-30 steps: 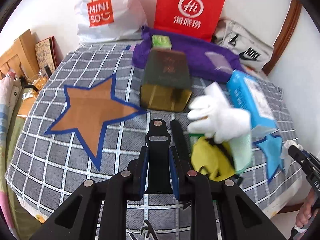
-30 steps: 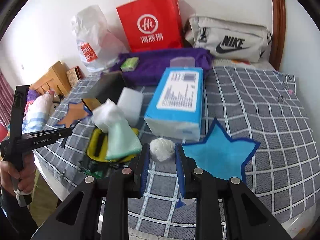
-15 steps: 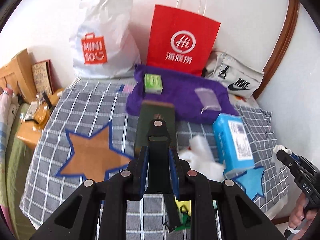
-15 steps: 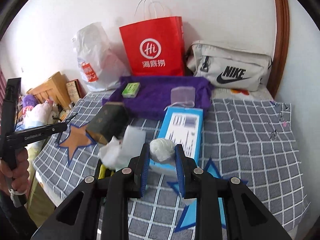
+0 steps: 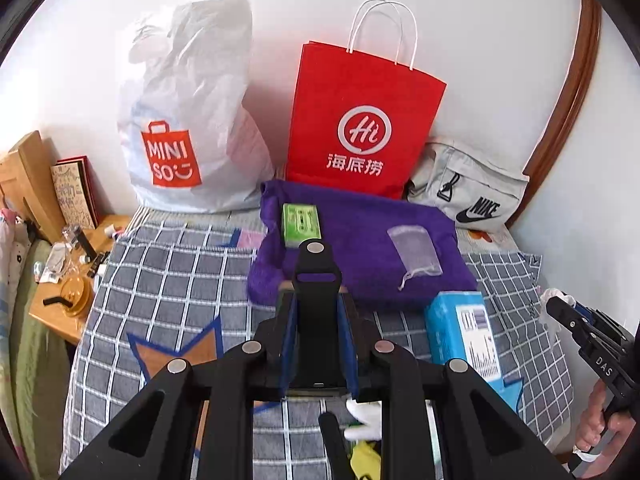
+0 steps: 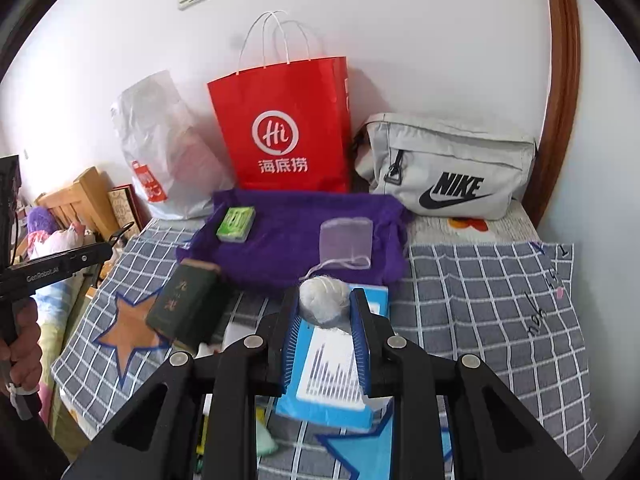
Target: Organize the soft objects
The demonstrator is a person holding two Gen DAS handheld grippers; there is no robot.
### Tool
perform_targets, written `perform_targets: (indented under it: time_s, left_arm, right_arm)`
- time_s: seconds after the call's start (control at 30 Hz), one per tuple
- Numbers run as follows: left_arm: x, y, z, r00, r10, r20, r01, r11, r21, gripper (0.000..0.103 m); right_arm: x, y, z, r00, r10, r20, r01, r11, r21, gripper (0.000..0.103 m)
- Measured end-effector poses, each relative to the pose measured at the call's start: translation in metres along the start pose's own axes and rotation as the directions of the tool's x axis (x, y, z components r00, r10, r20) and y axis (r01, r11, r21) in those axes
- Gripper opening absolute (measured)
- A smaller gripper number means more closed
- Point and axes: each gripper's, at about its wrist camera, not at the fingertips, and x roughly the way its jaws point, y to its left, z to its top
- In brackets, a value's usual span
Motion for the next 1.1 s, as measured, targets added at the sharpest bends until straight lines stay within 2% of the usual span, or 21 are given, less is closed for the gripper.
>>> perform_targets:
  time_s: [0.1,0.23,0.83,1.1]
  left_arm:
    - [0.01,0.004,0.01,1.0,-0.001,-0.002,0.001,1.0,-0.011,0.02]
    - [0.031,0.011,0.021,0.999,-0.021,-0.031,0.019,0.999,-0.036,0.02]
    - [0.128,0.032,0.062,0.992,-0.05,-0.119,0.04,0.995,-0.088,0.02]
    - [0.173,0.034,0.064,0.981,-0.057,-0.184,0.04,0.994,-0.099,0.02]
  right_arm:
    - [0.01,0.0,0.011,1.0,-0.003,0.005,0.003,1.0,0.002,0.025]
    - [0.033,-0.002,0.027,0.999,0.032,-0.015,-0.032,0.999,0.029,0.025]
    - [0.133,0.001,0.068,0.997,0.056,-0.059,-0.055,0.998,0.009,0.025]
    - [0.175,-0.004,0.079,0.995,0.066,-0.079,-0.065,0.998,0.013,0.025]
